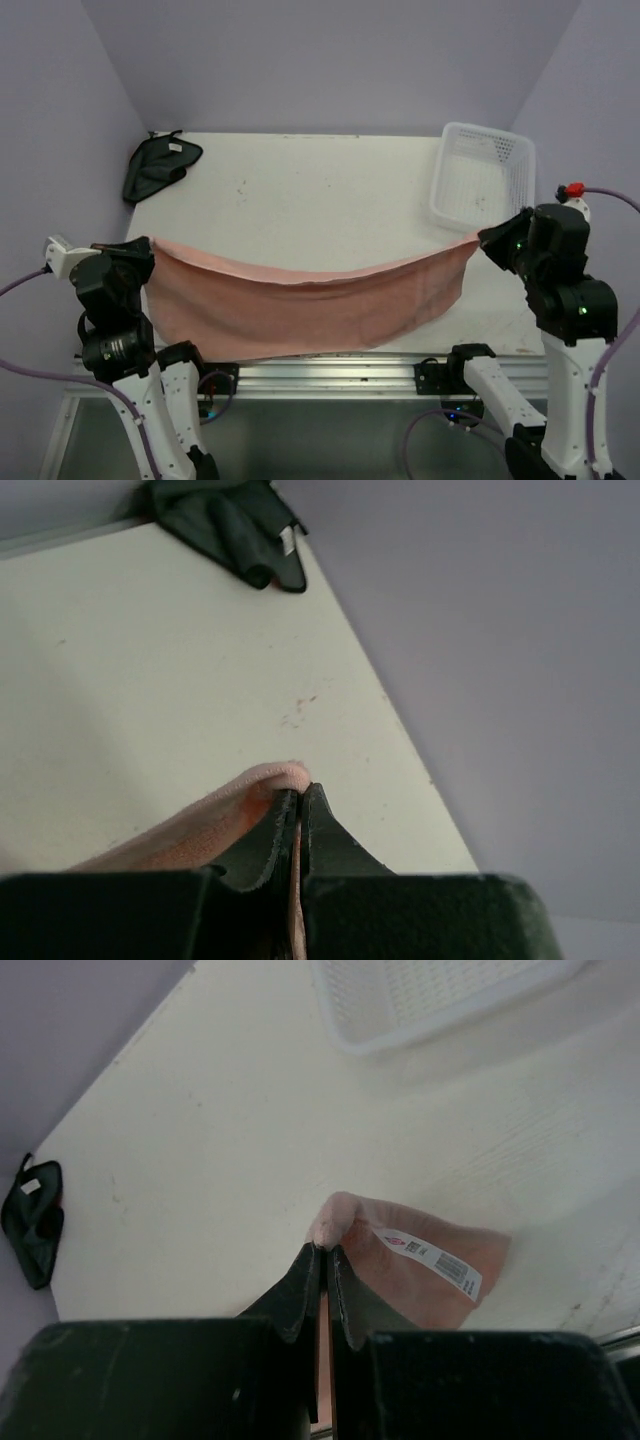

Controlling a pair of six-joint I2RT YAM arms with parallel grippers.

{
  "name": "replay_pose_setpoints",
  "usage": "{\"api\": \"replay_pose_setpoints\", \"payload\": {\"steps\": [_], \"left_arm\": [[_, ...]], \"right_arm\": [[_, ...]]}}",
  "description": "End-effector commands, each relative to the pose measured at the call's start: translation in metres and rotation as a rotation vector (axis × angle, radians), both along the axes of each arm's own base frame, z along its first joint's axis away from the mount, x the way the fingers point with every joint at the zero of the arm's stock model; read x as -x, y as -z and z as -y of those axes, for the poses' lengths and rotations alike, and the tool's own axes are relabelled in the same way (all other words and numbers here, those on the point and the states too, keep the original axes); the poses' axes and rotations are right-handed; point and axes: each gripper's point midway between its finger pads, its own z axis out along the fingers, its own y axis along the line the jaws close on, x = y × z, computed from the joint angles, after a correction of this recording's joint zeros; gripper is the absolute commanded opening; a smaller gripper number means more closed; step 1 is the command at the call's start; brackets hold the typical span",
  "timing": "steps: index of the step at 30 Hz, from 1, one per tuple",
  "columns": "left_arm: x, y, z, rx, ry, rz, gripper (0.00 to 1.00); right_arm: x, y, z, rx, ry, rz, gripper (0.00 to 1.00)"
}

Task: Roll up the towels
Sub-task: Flatten the towel

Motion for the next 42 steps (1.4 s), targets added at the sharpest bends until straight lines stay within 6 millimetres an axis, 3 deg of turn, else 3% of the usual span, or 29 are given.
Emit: {"api": "replay_pose_setpoints", "payload": {"steps": [1, 2, 4, 5, 6, 7, 8, 10, 11, 16, 17, 18, 20, 32, 36, 42], "left_arm": [[-0.022, 0.013, -0.015, -0.010, -0.030, -0.002, 0.00], [-0.033, 0.030, -0.018, 0.005, -0.026, -0.045, 0.00], [-0.052, 0.030, -0.020, 0.002, 0.003, -0.020, 0.00], [-0.065, 0.048, -0.023, 0.020, 0.019, -0.059, 0.00], [-0.079, 0.040, -0.018, 0.014, 0.069, -0.011, 0.00], [-0.089, 0.042, -0.017, 0.014, 0.100, -0.002, 0.00], [-0.101, 0.059, -0.018, 0.033, 0.118, -0.040, 0.00], [-0.117, 0.063, -0.019, 0.036, 0.146, -0.017, 0.00], [-0.126, 0.082, -0.022, 0.053, 0.150, -0.053, 0.00], [-0.159, 0.111, -0.029, 0.057, 0.192, -0.088, 0.00], [-0.166, 0.127, -0.030, 0.082, 0.203, -0.131, 0.00], [-0.175, 0.123, -0.029, 0.075, 0.227, -0.101, 0.00], [-0.187, 0.137, -0.029, 0.098, 0.254, -0.122, 0.00], [-0.238, 0.129, -0.047, 0.091, 0.327, -0.077, 0.00], [-0.248, 0.126, -0.047, 0.085, 0.385, -0.050, 0.00], [-0.244, 0.141, -0.039, 0.104, 0.443, -0.050, 0.00]], "right_arm": [[-0.047, 0.017, -0.005, -0.032, 0.010, -0.004, 0.00], [-0.056, 0.023, -0.007, -0.037, 0.004, -0.015, 0.00], [-0.083, 0.042, -0.014, -0.062, -0.009, -0.036, 0.00], [-0.092, 0.046, -0.016, -0.071, -0.016, -0.037, 0.00], [-0.100, 0.057, -0.019, -0.085, -0.019, -0.052, 0.00], [-0.123, 0.059, -0.024, -0.097, -0.041, -0.018, 0.00], [-0.132, 0.064, -0.026, -0.103, -0.048, -0.018, 0.00], [-0.150, 0.078, -0.027, -0.107, -0.039, -0.044, 0.00], [-0.160, 0.097, -0.026, -0.099, -0.028, -0.098, 0.00], [-0.192, 0.133, -0.025, -0.089, -0.009, -0.165, 0.00], [-0.195, 0.139, -0.023, -0.086, -0.001, -0.179, 0.00], [-0.201, 0.149, -0.022, -0.080, 0.009, -0.204, 0.00], [-0.209, 0.151, -0.021, -0.079, 0.019, -0.200, 0.00], [-0.243, 0.144, -0.003, -0.067, 0.103, -0.179, 0.00], [-0.250, 0.139, 0.000, -0.083, 0.118, -0.161, 0.00], [-0.243, 0.150, 0.000, -0.088, 0.113, -0.182, 0.00]]}}
